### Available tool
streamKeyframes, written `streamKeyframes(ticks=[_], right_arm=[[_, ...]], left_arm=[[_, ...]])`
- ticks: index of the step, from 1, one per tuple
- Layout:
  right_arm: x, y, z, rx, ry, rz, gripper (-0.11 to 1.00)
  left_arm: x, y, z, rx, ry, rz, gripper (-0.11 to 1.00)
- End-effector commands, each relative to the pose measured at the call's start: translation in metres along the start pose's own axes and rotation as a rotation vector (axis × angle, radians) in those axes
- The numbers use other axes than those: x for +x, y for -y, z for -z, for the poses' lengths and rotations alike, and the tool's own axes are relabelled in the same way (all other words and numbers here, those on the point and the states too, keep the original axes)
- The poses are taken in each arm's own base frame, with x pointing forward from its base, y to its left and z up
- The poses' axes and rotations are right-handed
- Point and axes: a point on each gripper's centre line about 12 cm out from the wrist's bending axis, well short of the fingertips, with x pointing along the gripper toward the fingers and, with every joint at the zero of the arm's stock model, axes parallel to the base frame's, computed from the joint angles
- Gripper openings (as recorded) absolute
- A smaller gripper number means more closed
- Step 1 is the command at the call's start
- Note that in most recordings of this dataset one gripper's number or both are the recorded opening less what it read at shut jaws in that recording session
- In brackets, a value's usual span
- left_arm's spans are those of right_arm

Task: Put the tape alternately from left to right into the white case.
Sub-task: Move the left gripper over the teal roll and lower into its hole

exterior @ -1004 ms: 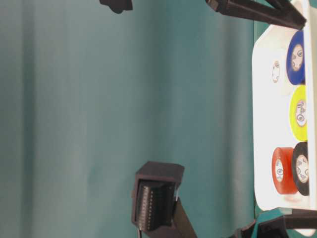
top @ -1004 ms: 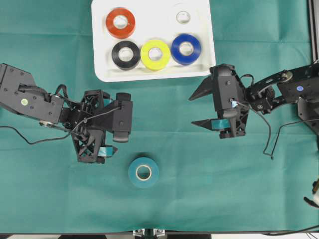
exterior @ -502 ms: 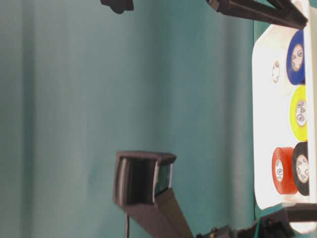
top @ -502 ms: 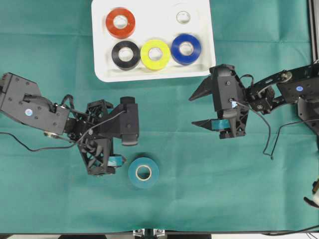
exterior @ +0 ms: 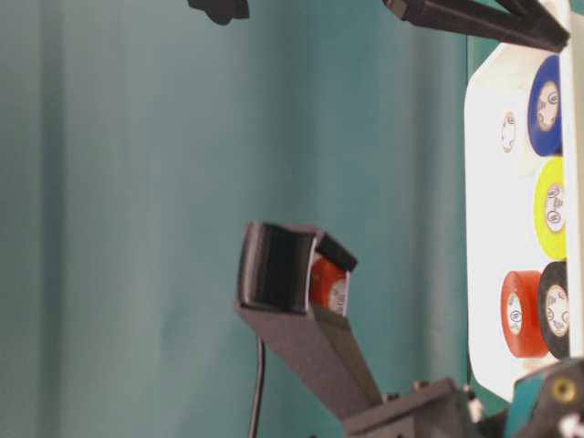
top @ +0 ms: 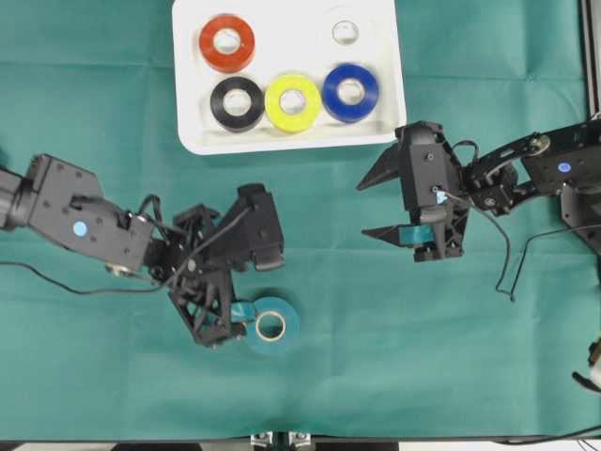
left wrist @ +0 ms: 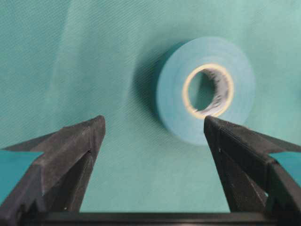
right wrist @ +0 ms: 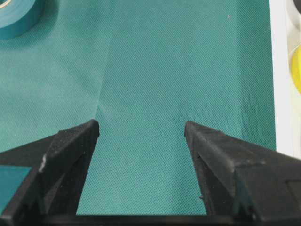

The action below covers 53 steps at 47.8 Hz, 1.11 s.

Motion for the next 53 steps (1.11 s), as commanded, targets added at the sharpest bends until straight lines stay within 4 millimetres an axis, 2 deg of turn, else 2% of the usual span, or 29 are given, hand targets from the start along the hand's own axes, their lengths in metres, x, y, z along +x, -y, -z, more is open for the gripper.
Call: streamKeyframes(ticks=[1,18,36,53], right_arm=[[-0.001,-0.002,-0.005,-0.003,0.017,-0.006,0.80],[-0.001,-0.001,0.000,-0.004,0.004,-0.004,0.80],[-0.001,-0.001,-0.002,-0.012,0.010,-0.008,0.80],[-0.001,-0.001,0.000,-0.012,0.005,-0.008,0.80]], left_arm=[[-0.004,0.013,-0.012,-0.006,0.034,0.031,0.55],[0.010,0.022,-0.025,-0.096,0.032,0.033,0.56],[0.018,0.016,-0.012,-0.141,-0.038,-0.019,0.56],[0.027,0.023,-0.013,-0.134,-0.042,-0.014,0.56]])
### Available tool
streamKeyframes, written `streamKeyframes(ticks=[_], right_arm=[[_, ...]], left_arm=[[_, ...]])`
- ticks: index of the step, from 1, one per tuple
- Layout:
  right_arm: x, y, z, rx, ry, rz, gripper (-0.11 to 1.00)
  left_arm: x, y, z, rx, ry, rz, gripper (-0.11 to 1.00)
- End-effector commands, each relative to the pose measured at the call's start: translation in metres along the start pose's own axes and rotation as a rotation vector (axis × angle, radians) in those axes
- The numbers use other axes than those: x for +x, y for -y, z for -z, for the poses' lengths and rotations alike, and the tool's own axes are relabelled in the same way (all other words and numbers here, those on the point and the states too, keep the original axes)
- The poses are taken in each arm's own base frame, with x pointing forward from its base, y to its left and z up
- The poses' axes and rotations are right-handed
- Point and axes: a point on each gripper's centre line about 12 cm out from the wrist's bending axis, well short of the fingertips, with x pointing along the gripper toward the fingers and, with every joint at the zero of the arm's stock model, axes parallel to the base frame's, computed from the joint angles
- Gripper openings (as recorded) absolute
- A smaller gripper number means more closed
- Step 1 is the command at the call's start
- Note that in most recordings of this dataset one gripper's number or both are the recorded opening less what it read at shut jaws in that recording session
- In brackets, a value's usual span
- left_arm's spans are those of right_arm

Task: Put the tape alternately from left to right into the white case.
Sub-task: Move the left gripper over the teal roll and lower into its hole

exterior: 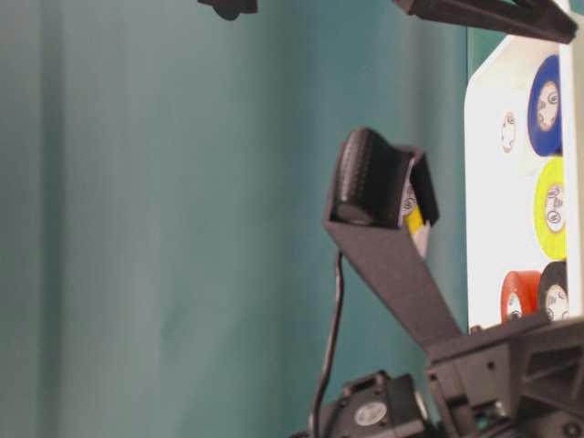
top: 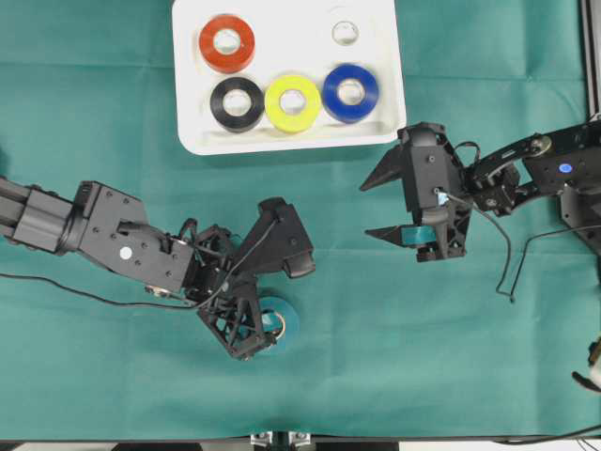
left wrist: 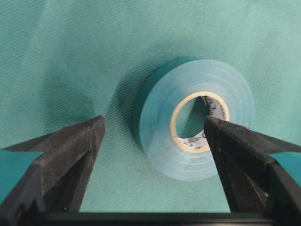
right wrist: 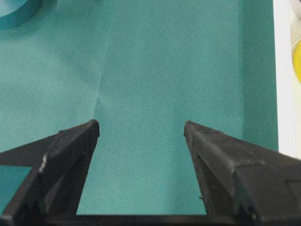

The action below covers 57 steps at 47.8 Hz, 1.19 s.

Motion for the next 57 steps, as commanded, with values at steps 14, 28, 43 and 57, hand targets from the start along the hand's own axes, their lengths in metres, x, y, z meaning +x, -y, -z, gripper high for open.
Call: streamKeyframes(ticks=[14,28,43,57], right_arm=[[-0.002,-0.002,-0.005,-0.005,0.019,-0.009,0.80],[-0.002,-0.002,-0.005,-0.005,0.019,-0.009,0.80],[-0.002,-0.001,-0.002,-0.004,0.011,-0.007,0.80],[-0.002,-0.002,-0.003,-0.005,0.013,-0.009,0.80]], left_arm=[[0.000,0.010,-0.005,0.008,-0.005,-0.001,0.56],[0.007,0.006,-0.001,0.008,-0.025,-0.021,0.56],[0.007,0.006,-0.002,0.010,-0.025,-0.021,0.54],[0.006,0.004,-0.001,0.013,-0.040,-0.036,0.07]])
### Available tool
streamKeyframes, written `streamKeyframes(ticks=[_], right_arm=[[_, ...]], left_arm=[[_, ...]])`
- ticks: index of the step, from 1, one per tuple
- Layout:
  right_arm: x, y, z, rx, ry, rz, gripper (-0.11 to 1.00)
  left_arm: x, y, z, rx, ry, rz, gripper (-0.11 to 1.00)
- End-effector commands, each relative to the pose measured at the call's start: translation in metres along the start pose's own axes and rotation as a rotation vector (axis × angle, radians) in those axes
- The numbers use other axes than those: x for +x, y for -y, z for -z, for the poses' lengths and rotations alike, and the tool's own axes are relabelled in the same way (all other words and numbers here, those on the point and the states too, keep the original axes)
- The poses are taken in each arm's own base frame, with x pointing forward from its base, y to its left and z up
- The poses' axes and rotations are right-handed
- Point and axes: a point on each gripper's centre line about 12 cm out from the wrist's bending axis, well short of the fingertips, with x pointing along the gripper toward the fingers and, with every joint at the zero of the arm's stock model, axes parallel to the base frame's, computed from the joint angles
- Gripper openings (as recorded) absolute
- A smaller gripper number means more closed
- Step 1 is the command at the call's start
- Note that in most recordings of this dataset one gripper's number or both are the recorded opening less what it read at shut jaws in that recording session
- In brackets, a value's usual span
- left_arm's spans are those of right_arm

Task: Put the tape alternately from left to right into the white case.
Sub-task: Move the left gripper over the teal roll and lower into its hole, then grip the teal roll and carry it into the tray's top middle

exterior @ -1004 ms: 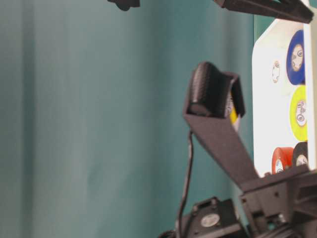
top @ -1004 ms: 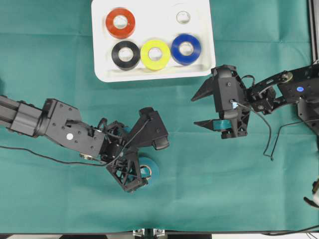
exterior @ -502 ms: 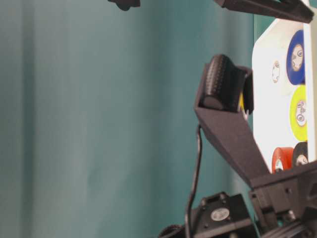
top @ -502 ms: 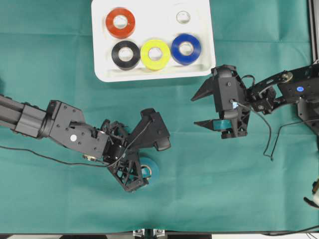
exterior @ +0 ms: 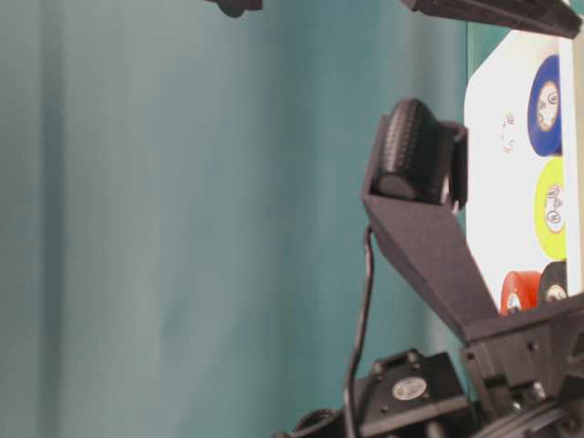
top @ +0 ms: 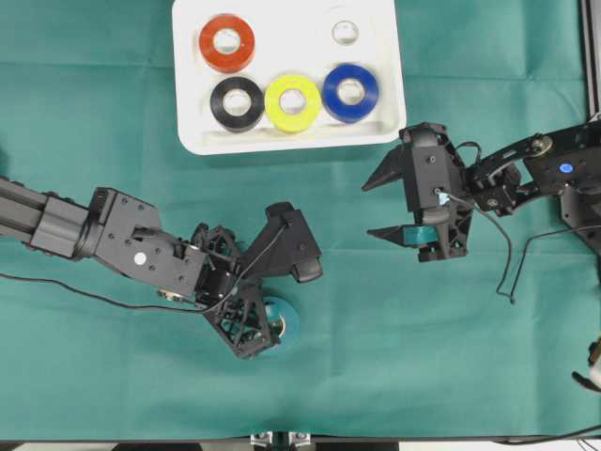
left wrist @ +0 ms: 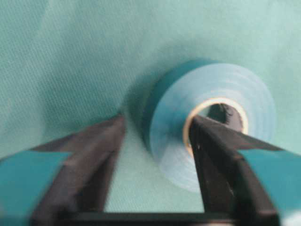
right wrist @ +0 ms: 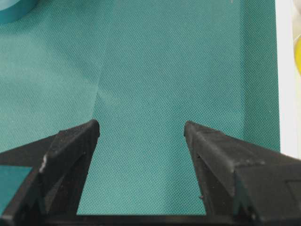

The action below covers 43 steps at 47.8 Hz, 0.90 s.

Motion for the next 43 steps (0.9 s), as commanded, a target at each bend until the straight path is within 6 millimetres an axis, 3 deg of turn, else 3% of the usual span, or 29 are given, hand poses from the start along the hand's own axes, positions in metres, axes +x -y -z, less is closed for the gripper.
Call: streamKeyframes(ticks=[1,5,25,43], right_arm=[[-0.001,-0.002,-0.005,-0.005,0.017,-0.008,0.80],[-0.001,-0.002,-0.005,-0.005,0.018,-0.008,0.80],[-0.001,-0.002,-0.006,-0.005,0.020,-0.008,0.80],[-0.001,-0.002,-0.006,-0.005,0.018,-0.008,0.80]], left_arm=[[-0.007,0.006,-0.003,0.002,0.007,0.012,0.04],[-0.007,0.006,-0.003,0.002,0.001,0.006,-0.04],[-0.021,0.011,-0.007,0.005,0.019,0.025,-0.04],[-0.071,0.027,-0.014,0.073,0.083,0.093,-0.04]])
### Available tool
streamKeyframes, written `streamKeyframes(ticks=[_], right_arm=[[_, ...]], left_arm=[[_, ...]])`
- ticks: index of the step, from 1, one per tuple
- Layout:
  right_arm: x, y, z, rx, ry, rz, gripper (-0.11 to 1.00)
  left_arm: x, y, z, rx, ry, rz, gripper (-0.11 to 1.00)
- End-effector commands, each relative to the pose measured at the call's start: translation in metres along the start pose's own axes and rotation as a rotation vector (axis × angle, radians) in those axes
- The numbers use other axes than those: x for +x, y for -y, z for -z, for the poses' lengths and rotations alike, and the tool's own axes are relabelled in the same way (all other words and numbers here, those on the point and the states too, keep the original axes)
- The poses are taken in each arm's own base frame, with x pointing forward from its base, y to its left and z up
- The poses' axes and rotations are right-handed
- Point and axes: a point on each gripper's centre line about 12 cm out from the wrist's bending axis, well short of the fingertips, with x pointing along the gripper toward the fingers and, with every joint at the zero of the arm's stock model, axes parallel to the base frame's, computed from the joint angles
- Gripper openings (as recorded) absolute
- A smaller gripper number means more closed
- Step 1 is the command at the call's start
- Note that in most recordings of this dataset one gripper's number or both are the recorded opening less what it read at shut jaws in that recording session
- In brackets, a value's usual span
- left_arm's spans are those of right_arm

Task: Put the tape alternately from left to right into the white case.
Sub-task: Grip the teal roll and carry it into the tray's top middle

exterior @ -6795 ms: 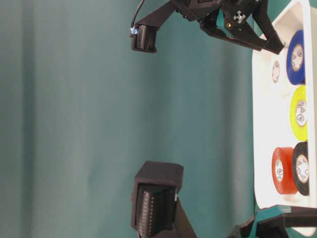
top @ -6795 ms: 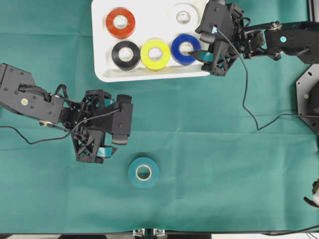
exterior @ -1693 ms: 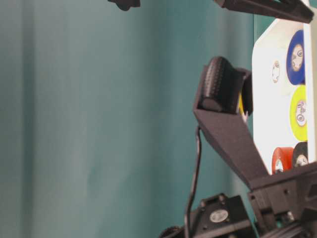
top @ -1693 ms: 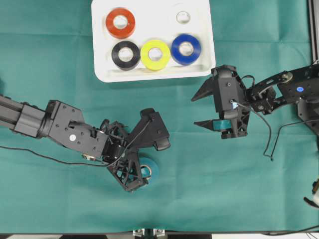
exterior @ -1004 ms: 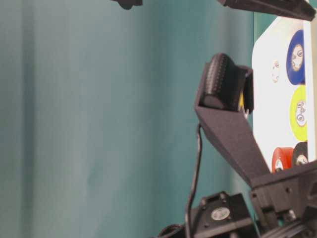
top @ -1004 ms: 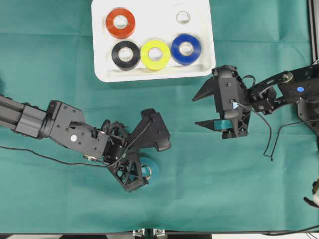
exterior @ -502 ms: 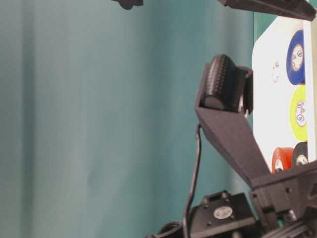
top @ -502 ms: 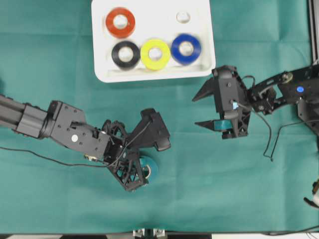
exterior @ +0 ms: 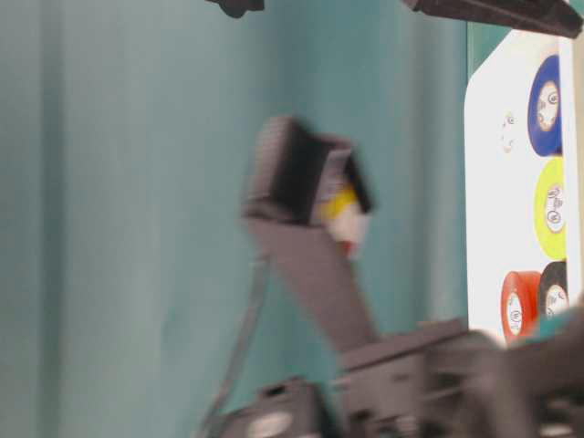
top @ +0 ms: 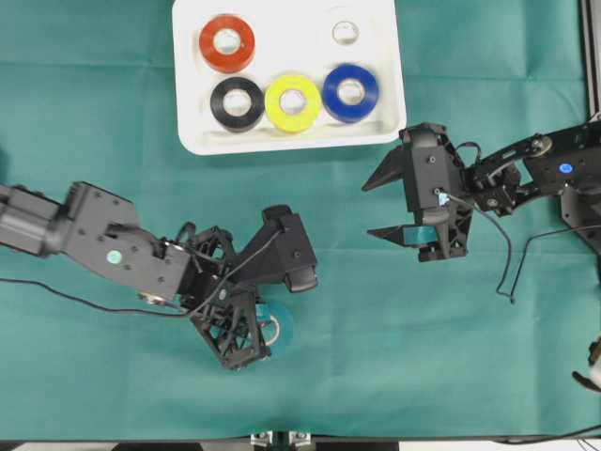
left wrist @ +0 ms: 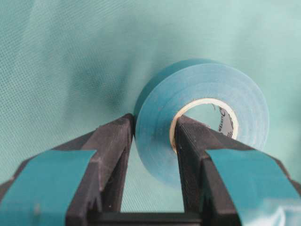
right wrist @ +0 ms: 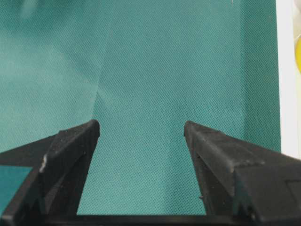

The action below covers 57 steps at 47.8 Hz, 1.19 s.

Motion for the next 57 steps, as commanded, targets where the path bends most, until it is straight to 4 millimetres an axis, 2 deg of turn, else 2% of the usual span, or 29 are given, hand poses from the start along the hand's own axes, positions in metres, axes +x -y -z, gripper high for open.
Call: streamKeyframes(ticks=[1,12,25,57], right_arm=[[-0.001,-0.002,-0.006,-0.005,0.020,-0.008,0.80],[-0.001,-0.002,-0.005,-0.005,0.018,-0.008,0.80],[-0.001,-0.002,-0.005,-0.005,0.018,-0.008,0.80],[-0.001,-0.002,-0.007,-0.006,0.021,-0.010,0.80]], left_arm=[[-0.028,0.012,-0.010,0.010,0.049,0.047,-0.04],[-0.040,0.010,-0.008,0.011,0.028,0.029,-0.04],[-0.040,0.004,-0.011,0.003,0.026,0.017,-0.04],[-0.047,-0.066,-0.051,0.094,0.072,-0.070,-0.04]])
